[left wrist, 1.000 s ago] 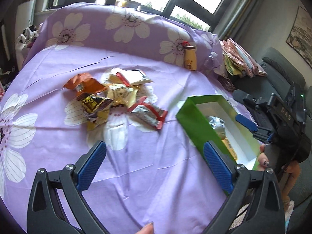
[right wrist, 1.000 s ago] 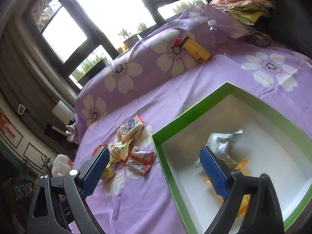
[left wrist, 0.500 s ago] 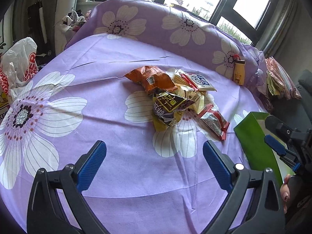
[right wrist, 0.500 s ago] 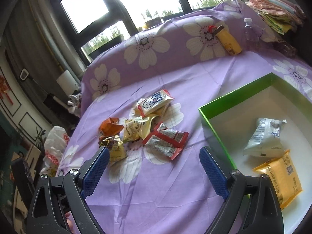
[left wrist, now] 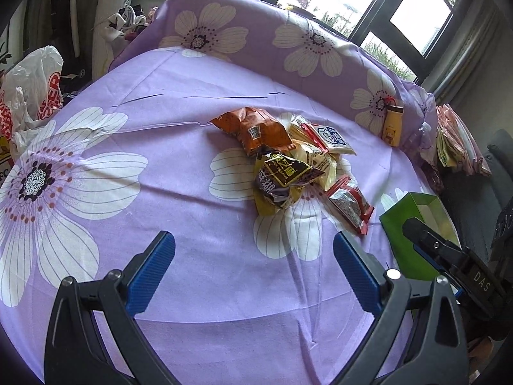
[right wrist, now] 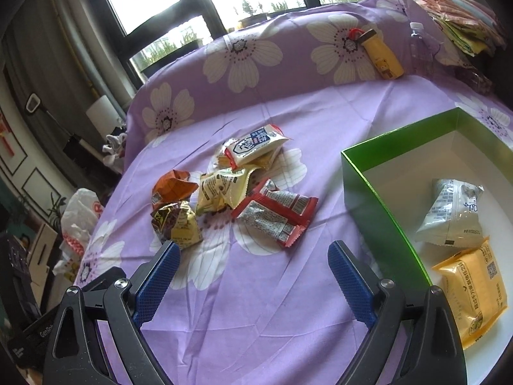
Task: Organize snacks
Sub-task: 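Move the right gripper toward the red-and-white snack packet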
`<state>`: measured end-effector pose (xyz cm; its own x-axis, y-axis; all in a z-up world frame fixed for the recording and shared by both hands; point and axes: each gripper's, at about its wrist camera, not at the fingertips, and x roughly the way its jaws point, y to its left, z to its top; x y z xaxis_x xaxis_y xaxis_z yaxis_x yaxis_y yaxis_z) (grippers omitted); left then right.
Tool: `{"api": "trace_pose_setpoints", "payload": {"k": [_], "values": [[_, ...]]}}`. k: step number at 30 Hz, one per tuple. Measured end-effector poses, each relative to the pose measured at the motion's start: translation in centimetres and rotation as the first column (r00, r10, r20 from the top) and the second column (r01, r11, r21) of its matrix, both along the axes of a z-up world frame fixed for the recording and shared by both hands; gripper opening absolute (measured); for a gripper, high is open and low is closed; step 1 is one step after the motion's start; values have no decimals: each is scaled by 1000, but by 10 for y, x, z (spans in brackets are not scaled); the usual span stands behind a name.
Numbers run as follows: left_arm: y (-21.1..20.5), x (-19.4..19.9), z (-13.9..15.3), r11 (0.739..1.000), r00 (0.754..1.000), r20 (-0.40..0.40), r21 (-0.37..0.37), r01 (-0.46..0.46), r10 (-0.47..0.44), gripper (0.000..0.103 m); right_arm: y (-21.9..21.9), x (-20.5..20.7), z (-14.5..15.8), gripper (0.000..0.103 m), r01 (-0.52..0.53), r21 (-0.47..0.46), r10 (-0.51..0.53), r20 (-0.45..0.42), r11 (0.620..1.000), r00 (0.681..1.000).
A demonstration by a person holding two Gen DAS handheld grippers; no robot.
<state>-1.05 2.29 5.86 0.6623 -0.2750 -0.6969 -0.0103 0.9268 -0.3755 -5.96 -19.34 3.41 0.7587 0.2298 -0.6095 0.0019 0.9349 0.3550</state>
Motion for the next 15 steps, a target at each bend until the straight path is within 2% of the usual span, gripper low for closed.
{"api": "trace_pose_setpoints", "payload": {"k": [6,10,13,15], "values": [[0,1,0,1000,1000,1,14,5,-5,98,-1,2,-3,93,13,-4,-13,-17,1000,1000],[-1,3,-2,1000,999,-20,7,28,-28,92,1,4,-5,93,8,1,-8,-25,1000,1000],[-3,3,-1,999,999,-22,29,35,-34,85,3,4,-7,93,8,-12,-8,-31,1000,999],[-3,2,-1,999,999,-20,40,35,-34,84,4,4,-8,93,7,-12,-7,-34,1000,999]]}}
